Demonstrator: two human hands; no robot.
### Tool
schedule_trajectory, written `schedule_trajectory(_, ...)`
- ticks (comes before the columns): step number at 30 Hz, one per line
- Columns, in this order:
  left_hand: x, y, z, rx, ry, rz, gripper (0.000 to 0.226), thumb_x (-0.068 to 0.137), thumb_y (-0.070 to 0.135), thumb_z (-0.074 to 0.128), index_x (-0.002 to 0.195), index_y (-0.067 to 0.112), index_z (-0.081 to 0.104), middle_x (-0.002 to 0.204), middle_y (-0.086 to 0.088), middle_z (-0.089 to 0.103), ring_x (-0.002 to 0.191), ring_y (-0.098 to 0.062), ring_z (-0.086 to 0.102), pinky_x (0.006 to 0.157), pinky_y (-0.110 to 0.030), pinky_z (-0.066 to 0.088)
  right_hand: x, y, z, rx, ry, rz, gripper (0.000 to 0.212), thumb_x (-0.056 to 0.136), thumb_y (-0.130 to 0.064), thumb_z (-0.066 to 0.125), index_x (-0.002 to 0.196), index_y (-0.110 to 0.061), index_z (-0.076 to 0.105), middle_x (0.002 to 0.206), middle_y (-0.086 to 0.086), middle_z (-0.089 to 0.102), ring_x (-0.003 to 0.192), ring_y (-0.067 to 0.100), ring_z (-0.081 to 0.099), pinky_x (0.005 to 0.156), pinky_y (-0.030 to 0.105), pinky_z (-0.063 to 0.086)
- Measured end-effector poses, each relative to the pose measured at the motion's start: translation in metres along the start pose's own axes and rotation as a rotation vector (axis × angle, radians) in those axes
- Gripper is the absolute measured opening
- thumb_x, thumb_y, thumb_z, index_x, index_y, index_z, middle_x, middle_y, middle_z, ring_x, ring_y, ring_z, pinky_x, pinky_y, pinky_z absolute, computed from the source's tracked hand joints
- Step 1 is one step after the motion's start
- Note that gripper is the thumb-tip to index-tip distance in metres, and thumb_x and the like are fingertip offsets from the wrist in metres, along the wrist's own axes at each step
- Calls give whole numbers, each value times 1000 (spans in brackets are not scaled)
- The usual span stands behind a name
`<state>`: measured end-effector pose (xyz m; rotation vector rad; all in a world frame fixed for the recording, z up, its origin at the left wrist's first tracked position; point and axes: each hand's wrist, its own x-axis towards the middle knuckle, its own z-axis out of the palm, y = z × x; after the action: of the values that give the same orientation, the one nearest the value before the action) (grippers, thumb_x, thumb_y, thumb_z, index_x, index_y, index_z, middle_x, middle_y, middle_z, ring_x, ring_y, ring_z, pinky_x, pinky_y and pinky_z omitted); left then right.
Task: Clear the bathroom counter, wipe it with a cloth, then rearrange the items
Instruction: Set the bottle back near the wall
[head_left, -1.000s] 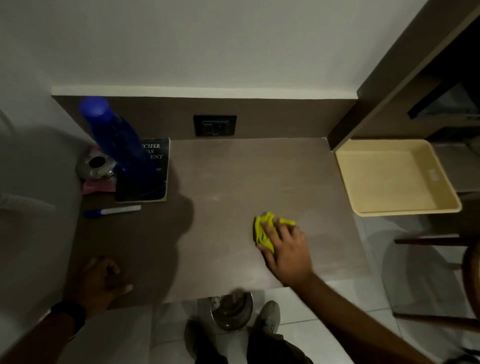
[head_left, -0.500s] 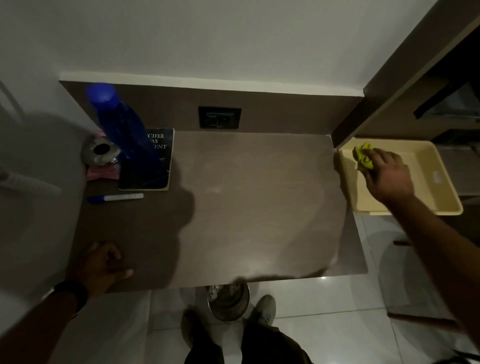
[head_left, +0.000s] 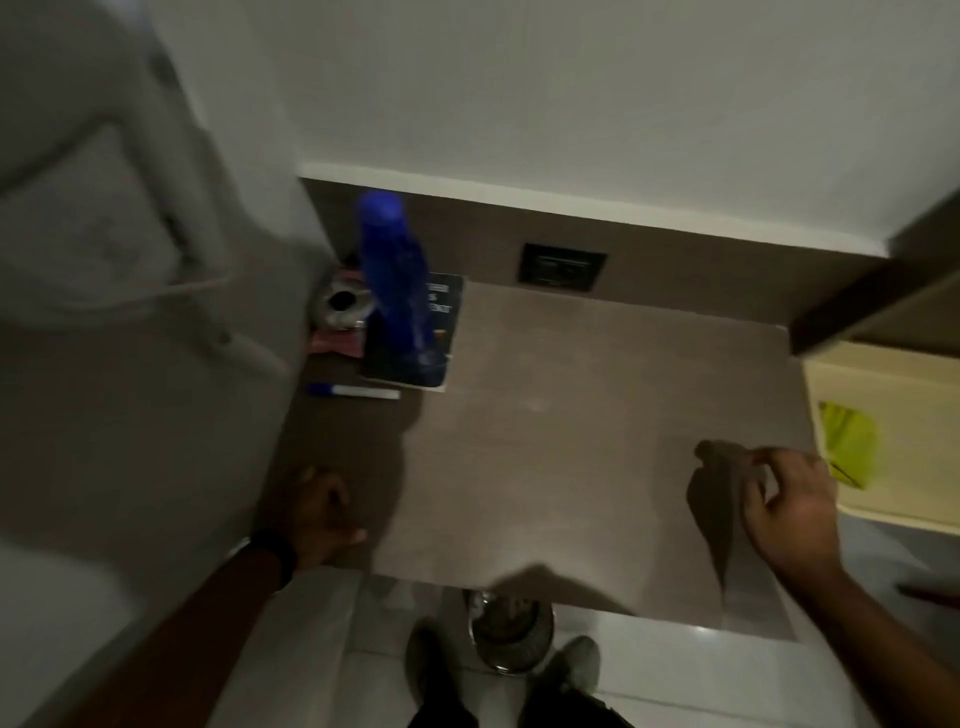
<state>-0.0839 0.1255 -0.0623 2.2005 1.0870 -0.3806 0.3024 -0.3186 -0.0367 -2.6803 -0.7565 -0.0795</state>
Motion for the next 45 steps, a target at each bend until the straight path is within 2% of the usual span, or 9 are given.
schedule_trajectory(6, -2, 4, -5, 35, 12, 14, 51, 45, 52, 86, 77, 33, 51, 93, 8, 47, 82, -14, 51, 73, -29, 44, -13, -144, 47, 170, -193, -286, 33, 88, -30, 49, 101, -11, 72, 100, 12, 65, 97, 39, 61, 87, 51, 50)
schedule_trajectory(9, -2, 4, -3, 32, 20, 1, 52, 46, 51, 88, 79, 30, 54, 95, 8, 47, 83, -16, 52, 73, -30, 46, 20, -226, 61, 294, -249, -379, 29, 90, -21, 60, 115, -8, 70, 111, 14, 64, 106, 40, 61, 95, 51, 52)
schedule_trajectory(11, -1, 4, -2, 14, 16, 0, 52, 48, 48, 90, 82, 28, 56, 96, 6, 47, 83, -16, 52, 72, -29, 46, 46, -277, 72, 436, -307, -341, 41, 92, -18, 69, 132, -16, 60, 126, 5, 58, 117, 28, 57, 100, 46, 53)
schedule_trajectory(14, 0, 5, -3, 47, 17, 12, 54, 48, 51, 88, 84, 26, 56, 96, 4, 48, 85, -18, 52, 74, -31, 46, 77, -343, 91, 609, -356, -153, 69, 91, -29, 79, 148, -36, 40, 139, -13, 44, 125, 5, 47, 101, 23, 49)
schedule_trajectory(18, -2, 6, -3, 33, 25, -15, 53, 48, 53, 88, 79, 30, 52, 95, 8, 47, 85, -16, 54, 76, -31, 49, 102, -389, 116, 746, -298, -25, 93, 76, -22, 91, 153, -21, 39, 144, -4, 47, 132, 12, 47, 111, 29, 45)
schedule_trajectory(28, -5, 9, -2, 4, 45, -47, 50, 52, 49, 90, 78, 37, 48, 101, 13, 46, 102, -15, 54, 84, -33, 49, 129, -407, 143, 762, -262, 30, 88, 73, -22, 96, 146, -20, 47, 143, 0, 61, 133, 22, 60, 103, 26, 44)
schedule_trajectory(34, -5, 9, -3, 76, 66, 3, 50, 52, 54, 87, 79, 38, 48, 104, 10, 48, 108, -18, 53, 90, -35, 50, 131, -405, 145, 761, -305, 43, 81, 81, -25, 91, 148, -21, 46, 143, 2, 64, 133, 26, 62, 106, 35, 50)
schedule_trajectory(40, 0, 5, 3, 88, 62, 2, 51, 51, 55, 87, 78, 39, 47, 100, 11, 47, 101, -16, 54, 83, -33, 50, 135, -355, 123, 760, -287, 56, 84, 82, -27, 90, 152, -25, 44, 143, -1, 63, 123, 14, 61, 105, 37, 55)
schedule_trajectory(45, 0, 1, 4, 92, 79, 22, 50, 53, 53, 87, 79, 36, 48, 98, 10, 44, 91, -14, 50, 77, -29, 43, 149, -287, 95, 660, -235, 122, 83, 85, -27, 88, 153, -23, 41, 146, 3, 62, 130, 26, 65, 105, 39, 56)
